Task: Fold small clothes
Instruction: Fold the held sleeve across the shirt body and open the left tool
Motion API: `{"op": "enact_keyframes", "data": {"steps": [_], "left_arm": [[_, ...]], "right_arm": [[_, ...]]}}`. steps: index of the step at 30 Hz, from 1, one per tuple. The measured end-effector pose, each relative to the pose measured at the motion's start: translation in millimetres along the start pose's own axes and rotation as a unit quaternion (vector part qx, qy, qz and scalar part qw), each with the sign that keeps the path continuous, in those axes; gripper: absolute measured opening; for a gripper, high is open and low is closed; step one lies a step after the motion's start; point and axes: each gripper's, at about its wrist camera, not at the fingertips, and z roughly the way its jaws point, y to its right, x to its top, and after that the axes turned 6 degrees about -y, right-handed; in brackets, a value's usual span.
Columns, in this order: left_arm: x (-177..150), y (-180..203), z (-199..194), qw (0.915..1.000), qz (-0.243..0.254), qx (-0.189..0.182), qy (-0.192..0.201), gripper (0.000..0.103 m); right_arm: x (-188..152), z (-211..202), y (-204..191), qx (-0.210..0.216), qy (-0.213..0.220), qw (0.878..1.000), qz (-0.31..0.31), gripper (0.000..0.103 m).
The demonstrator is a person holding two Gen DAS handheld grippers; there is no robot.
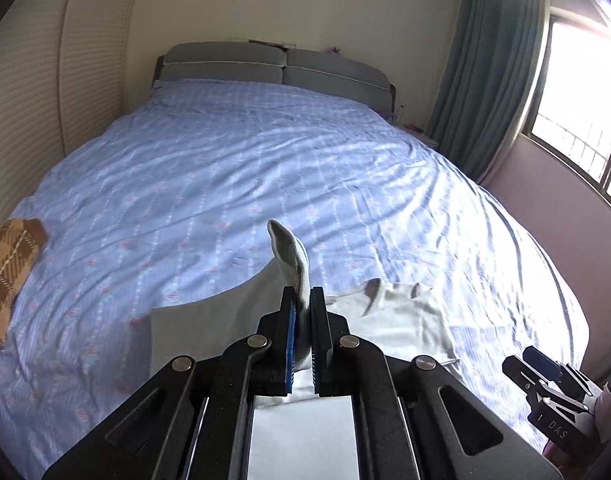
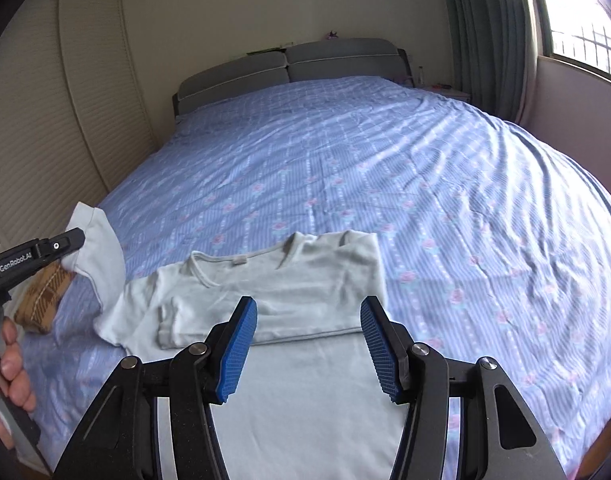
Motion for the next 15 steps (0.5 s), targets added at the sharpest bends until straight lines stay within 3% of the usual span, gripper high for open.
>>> {"op": "enact_keyframes", "data": {"steps": [7,15], "left_arm": [[-1,79,50,0.9983,0.039,-0.027,-0.033,0.008],[-15,125,97,0.9946,0.071,-0.034,-0.067,0.008]], "right_arm": [[-2,-5,56,-0.026,-0.003,1.000,0.008,0.055],[-14,4,96,-0.037,-0.019,0.999,0.031,0.055]]}}
